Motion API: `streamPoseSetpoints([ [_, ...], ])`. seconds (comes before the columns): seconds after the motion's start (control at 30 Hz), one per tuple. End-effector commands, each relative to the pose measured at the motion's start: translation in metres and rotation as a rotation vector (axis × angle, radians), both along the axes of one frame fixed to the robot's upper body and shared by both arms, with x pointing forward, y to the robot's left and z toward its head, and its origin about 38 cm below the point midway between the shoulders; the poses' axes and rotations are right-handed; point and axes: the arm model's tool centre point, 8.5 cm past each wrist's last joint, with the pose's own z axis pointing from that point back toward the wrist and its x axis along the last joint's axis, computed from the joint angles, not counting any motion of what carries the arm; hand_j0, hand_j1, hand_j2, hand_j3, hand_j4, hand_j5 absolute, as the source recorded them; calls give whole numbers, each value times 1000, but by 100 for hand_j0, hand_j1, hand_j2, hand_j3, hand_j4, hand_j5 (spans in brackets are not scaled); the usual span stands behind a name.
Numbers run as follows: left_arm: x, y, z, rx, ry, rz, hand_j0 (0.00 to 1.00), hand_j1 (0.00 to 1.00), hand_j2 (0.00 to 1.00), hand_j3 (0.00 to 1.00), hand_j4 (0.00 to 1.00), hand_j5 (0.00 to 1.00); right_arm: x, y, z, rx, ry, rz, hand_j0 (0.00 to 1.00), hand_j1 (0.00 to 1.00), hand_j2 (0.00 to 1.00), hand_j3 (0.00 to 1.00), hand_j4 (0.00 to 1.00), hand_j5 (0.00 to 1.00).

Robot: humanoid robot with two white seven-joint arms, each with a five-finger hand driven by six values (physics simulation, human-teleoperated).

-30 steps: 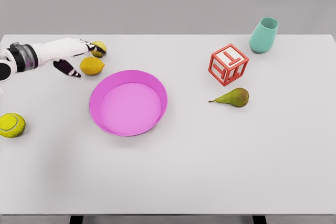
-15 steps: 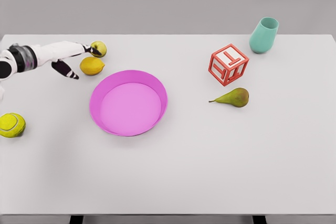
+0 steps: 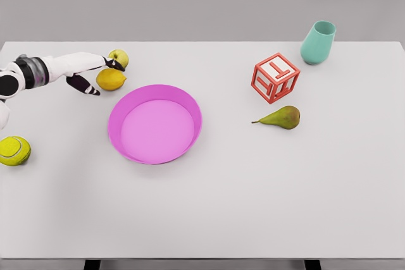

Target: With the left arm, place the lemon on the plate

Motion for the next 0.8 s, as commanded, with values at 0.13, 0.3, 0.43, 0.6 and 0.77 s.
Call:
streamPoseSetpoints([
  [0.13,1,-6,-2,-13,2,-6,80,80,80,80,80,80,0,0,0,0,1,0,100,100,100,100,100,100],
  [0.3,1,-6,-2,-14,1,-5,79,79,79,79,79,79,0,0,0,0,1,0,100,100,100,100,100,100],
  [0.43,1,-6,-2,-15,3,-4,79,79,79,79,79,79,0,0,0,0,-1,0,100,100,100,100,100,100],
  [0.6,1,-6,-2,-17,2,-4,79,79,79,79,79,79,0,0,0,0,-1,0,100,100,100,100,100,100],
  [0.77,1,-7,-3,-19,3,-5,76,76,76,76,76,76,0,0,0,0,1,0,100,100,100,100,100,100],
])
